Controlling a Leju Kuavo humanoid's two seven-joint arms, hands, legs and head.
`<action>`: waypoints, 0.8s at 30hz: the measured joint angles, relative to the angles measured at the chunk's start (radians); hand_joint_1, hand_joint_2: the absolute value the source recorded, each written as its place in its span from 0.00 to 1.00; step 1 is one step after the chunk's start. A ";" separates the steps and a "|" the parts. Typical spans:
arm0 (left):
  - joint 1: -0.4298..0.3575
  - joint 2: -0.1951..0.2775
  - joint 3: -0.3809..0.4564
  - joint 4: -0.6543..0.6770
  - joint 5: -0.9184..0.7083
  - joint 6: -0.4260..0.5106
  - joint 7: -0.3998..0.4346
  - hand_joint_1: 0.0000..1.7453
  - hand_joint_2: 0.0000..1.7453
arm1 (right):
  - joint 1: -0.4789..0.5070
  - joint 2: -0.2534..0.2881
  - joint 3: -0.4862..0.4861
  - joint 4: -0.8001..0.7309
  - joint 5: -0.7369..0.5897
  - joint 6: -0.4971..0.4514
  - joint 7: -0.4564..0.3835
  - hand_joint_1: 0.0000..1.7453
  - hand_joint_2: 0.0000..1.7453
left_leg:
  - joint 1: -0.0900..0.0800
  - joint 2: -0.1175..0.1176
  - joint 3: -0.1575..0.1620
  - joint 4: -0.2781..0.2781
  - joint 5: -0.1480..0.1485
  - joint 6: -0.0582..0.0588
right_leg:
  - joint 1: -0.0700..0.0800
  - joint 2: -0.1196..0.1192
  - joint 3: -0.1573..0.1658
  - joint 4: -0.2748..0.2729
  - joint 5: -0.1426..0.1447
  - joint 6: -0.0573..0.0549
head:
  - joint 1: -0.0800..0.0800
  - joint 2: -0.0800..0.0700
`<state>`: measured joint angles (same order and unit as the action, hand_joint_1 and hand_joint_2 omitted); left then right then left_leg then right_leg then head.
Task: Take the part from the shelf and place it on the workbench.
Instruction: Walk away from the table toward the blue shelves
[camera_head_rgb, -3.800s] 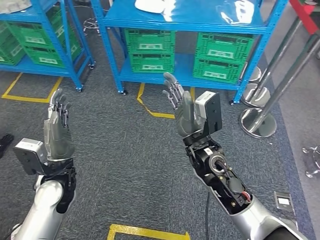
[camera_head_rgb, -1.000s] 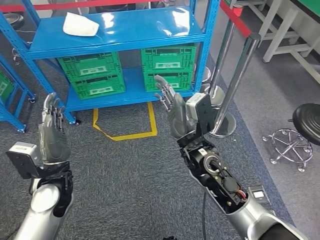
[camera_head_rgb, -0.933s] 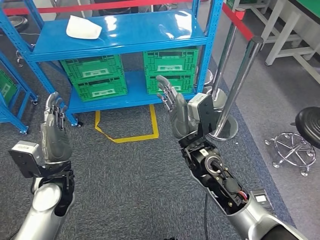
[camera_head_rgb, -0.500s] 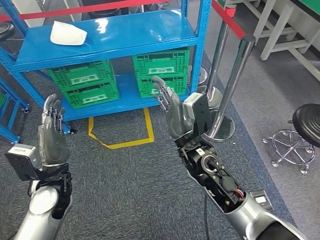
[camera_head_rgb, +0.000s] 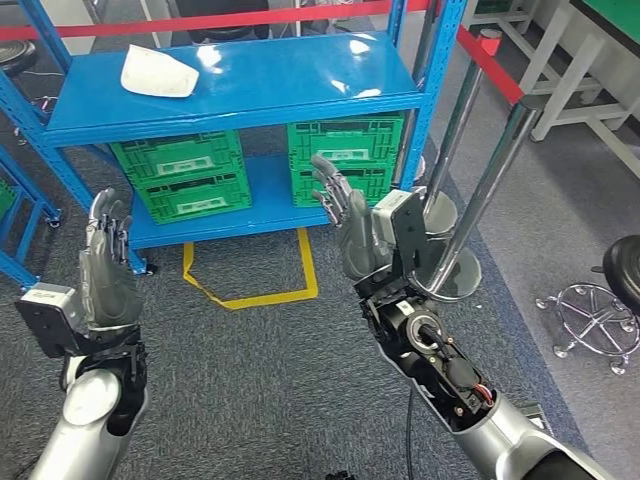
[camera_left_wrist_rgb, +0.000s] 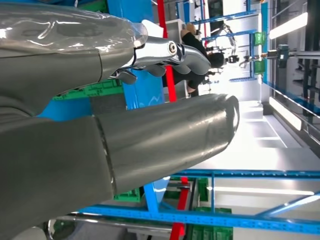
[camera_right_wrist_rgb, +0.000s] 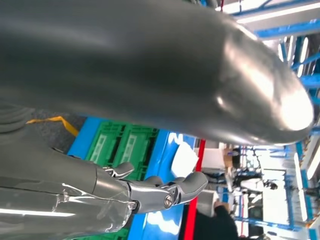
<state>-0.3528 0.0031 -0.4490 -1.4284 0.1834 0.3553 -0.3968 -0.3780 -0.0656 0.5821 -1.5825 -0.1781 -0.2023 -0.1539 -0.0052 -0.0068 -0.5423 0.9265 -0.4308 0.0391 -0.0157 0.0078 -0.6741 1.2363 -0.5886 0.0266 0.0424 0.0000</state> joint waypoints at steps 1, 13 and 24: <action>0.000 0.000 0.000 0.000 0.001 0.000 0.001 0.00 0.00 | 0.001 0.000 0.000 0.000 0.000 0.000 0.000 0.00 0.00 | -0.002 -0.001 0.013 0.000 -0.010 0.000 | 0.001 0.000 0.004 -0.042 0.030 -0.004 | 0.004 0.000; -0.006 0.001 0.000 -0.004 0.004 0.007 0.002 0.00 0.00 | 0.000 0.000 0.002 -0.003 0.004 0.001 -0.002 0.00 0.00 | 0.008 0.001 -0.130 0.275 -0.099 -0.054 | 0.005 0.000 0.137 -0.311 0.163 -0.055 | -0.010 0.000; -0.006 0.006 -0.001 -0.007 0.009 0.019 0.004 0.00 0.00 | 0.000 0.000 0.002 -0.002 0.004 0.013 -0.002 0.00 0.00 | 0.017 0.007 -0.090 0.005 0.072 -0.028 | -0.004 0.004 0.215 -0.289 0.083 0.000 | -0.026 0.000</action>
<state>-0.3586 0.0095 -0.4501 -1.4350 0.1925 0.3741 -0.3923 -0.3783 -0.0652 0.5843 -1.5850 -0.1739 -0.1893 -0.1564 0.0122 0.0003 -0.6318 0.9312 -0.3591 0.0115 -0.0201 0.0118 -0.4593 0.9476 -0.5056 0.0268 0.0164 -0.0001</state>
